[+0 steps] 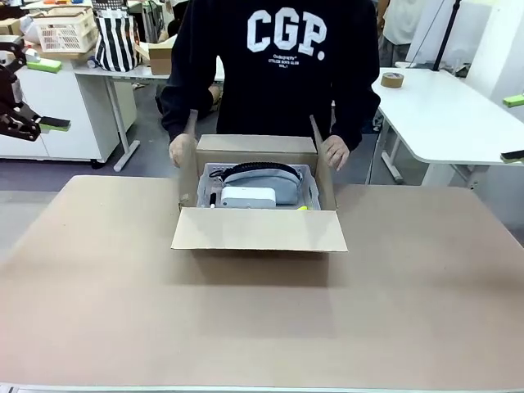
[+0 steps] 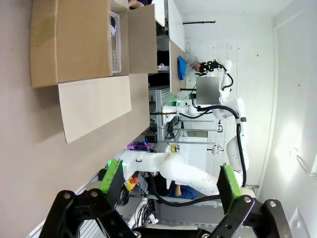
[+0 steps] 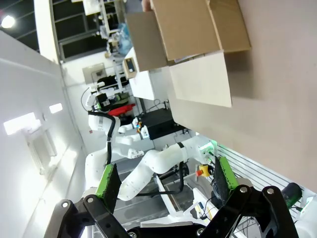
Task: Pack the gift set into the box.
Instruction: Press and hold the closed box until the human finishes sealing it.
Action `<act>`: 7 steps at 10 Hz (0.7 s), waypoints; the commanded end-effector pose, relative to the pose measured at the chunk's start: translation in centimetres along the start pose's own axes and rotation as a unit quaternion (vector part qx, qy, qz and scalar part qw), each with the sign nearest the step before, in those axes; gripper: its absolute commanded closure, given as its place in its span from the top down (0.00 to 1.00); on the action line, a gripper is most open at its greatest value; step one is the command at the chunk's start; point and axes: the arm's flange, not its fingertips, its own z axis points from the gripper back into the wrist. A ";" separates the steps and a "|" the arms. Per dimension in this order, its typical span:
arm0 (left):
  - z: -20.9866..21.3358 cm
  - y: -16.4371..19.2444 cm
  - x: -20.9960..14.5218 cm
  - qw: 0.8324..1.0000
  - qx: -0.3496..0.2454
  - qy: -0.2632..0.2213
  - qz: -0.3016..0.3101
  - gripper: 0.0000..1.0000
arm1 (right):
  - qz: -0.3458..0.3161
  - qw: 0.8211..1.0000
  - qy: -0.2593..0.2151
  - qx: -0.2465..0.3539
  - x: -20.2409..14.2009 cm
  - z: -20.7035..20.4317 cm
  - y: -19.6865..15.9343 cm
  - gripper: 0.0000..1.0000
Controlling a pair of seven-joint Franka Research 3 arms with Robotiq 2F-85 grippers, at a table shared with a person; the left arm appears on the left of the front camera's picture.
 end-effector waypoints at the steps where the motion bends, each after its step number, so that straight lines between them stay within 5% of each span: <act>1: 0.2 0.1 -0.2 1.000 -0.001 0.007 -0.005 1.00 | 0.009 1.000 0.002 0.007 0.0 0.2 0.2 1.00; 7: 0.2 0.1 -0.2 1.000 -0.001 0.007 -0.005 1.00 | 0.009 1.000 0.002 0.007 0.0 0.2 0.2 1.00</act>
